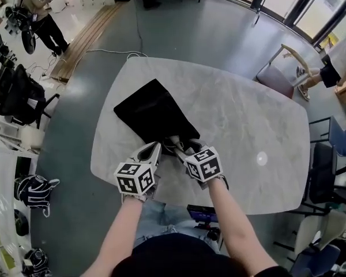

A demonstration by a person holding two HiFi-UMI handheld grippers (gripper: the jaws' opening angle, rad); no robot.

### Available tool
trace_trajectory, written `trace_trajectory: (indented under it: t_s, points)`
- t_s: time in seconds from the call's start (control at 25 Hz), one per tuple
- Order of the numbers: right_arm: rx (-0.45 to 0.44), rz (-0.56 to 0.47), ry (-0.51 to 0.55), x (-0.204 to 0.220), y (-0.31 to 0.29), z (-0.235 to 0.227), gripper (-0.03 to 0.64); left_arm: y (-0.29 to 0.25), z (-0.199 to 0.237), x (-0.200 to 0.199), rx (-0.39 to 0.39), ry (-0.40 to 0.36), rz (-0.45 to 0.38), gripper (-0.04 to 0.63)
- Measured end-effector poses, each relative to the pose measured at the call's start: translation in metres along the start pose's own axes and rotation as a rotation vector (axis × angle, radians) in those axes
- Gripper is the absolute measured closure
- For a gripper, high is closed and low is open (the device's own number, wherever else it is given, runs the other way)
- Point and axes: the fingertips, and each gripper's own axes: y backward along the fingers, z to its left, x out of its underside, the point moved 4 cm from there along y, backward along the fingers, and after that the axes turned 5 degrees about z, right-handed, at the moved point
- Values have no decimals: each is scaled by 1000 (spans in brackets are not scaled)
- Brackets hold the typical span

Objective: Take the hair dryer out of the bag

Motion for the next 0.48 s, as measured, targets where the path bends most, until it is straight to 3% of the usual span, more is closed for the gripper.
trace_trajectory:
  t_s: [0.2,0.48]
  points:
    - [44,53,17,-10,-36,-5,367,-1,0,1,-22,-18,4,572]
    - [125,237,68,-6,-72,-17,379,-4,1,-3,-37,-17,7,572]
